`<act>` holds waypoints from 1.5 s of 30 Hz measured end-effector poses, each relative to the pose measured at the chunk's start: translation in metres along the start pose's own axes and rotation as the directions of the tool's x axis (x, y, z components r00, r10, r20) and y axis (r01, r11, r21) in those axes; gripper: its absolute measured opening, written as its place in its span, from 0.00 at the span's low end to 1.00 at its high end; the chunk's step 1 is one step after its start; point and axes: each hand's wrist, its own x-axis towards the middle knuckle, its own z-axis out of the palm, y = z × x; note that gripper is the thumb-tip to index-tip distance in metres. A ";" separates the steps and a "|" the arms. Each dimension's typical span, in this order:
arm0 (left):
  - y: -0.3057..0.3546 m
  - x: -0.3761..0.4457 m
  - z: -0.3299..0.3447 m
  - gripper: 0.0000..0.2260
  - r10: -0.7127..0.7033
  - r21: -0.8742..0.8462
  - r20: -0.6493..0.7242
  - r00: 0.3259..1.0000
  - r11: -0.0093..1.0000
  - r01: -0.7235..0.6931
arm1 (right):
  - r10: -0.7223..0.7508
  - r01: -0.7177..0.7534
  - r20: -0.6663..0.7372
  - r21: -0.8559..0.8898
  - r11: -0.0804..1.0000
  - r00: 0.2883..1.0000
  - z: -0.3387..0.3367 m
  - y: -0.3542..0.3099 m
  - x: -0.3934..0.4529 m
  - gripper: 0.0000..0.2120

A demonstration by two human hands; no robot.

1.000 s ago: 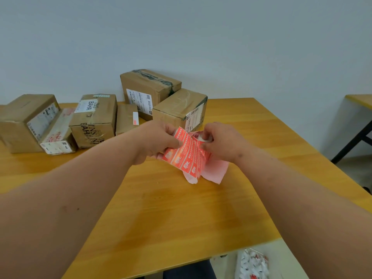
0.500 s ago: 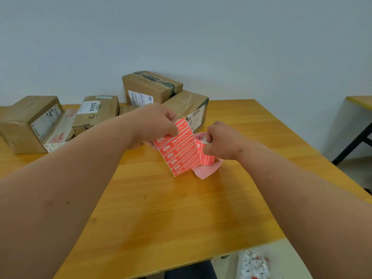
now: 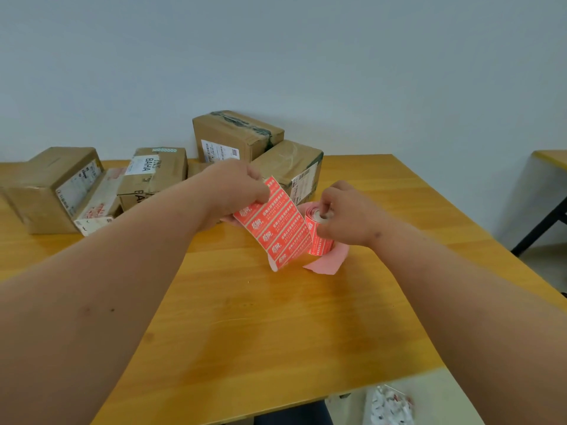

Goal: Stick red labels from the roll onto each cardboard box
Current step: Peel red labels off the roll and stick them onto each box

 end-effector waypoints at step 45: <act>-0.033 0.005 0.009 0.09 0.014 -0.092 0.056 0.998 0.996 -0.009 | -0.177 0.121 0.224 0.244 0.962 0.958 -0.012 -0.073 0.000 0.08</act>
